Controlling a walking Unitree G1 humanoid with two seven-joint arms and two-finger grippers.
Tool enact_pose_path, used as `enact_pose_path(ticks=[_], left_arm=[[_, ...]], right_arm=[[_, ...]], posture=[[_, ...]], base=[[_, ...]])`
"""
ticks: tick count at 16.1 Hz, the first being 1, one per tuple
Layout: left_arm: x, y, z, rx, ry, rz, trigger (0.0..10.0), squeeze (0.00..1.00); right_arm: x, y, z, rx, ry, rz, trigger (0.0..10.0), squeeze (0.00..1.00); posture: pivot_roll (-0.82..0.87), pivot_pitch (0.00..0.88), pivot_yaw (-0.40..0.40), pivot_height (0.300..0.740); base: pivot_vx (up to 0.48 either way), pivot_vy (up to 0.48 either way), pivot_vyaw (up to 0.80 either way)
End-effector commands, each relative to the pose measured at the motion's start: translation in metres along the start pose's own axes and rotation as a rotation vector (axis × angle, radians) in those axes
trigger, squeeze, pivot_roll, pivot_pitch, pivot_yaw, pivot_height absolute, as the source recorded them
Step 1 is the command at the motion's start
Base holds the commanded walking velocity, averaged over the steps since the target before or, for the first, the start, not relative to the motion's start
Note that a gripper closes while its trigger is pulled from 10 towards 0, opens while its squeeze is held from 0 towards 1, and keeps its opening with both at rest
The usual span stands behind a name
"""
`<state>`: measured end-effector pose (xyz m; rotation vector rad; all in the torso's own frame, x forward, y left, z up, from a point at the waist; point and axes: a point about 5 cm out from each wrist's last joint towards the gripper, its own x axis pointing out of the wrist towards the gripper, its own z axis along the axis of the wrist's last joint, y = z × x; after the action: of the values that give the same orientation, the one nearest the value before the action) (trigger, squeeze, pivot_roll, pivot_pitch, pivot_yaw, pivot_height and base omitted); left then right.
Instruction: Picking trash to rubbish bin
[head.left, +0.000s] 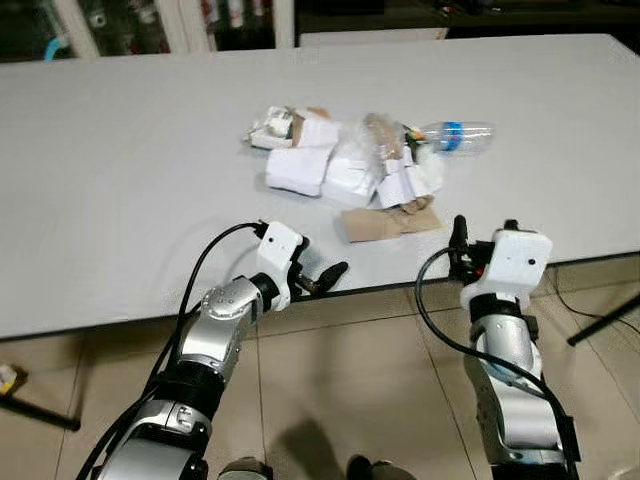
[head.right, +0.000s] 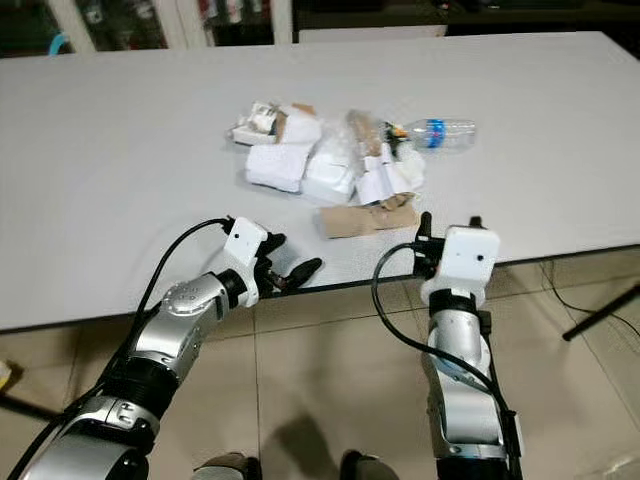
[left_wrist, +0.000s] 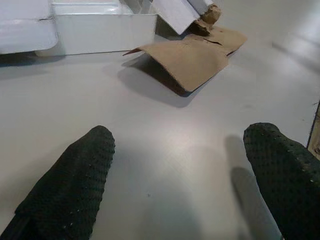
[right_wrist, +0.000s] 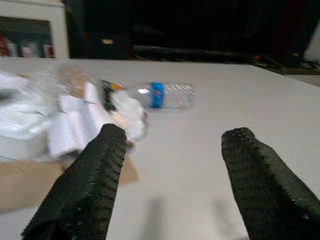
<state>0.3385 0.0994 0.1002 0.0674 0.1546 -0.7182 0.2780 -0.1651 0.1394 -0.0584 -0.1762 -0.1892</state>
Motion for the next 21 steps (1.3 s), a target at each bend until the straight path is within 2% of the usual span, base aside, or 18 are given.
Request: enact_pose_path(ticks=[1, 3, 7, 11, 21], left_arm=[[0.002, -0.001, -0.003, -0.007, 0.022, 0.001, 10.0, 0.0], [0.003, -0.002, -0.004, -0.011, 0.022, -0.002, 10.0, 0.0], [0.004, -0.001, -0.004, -0.027, 0.025, 0.002, 10.0, 0.0], [0.005, 0.006, 0.001, -0.04, 0.024, 0.024, 10.0, 0.0], [0.007, 0.015, 0.005, -0.023, 0.027, 0.048, 10.0, 0.0]], right_arm=[[-0.002, -0.006, 0.003, -0.005, -0.005, -0.029, 10.0, 1.0], [-0.002, -0.007, 0.004, -0.007, 0.0, -0.031, 10.0, 1.0], [-0.002, -0.008, 0.005, -0.022, -0.005, -0.038, 10.0, 1.0], [-0.002, -0.008, 0.005, -0.022, 0.003, -0.032, 10.0, 1.0], [0.0, -0.01, 0.006, -0.036, 0.0, -0.052, 10.0, 1.0]], posture=[[0.21, 0.098, -0.029, 0.74], [0.21, 0.095, -0.029, 0.74], [0.21, 0.094, -0.028, 0.74], [0.21, 0.092, -0.031, 0.74], [0.2, 0.085, -0.026, 0.74]], base=[[0.0, 0.0, -0.77], [0.0, 0.0, -0.77], [0.0, 0.0, 0.0], [0.0, 0.0, 0.0], [0.0, 0.318, 0.0]])
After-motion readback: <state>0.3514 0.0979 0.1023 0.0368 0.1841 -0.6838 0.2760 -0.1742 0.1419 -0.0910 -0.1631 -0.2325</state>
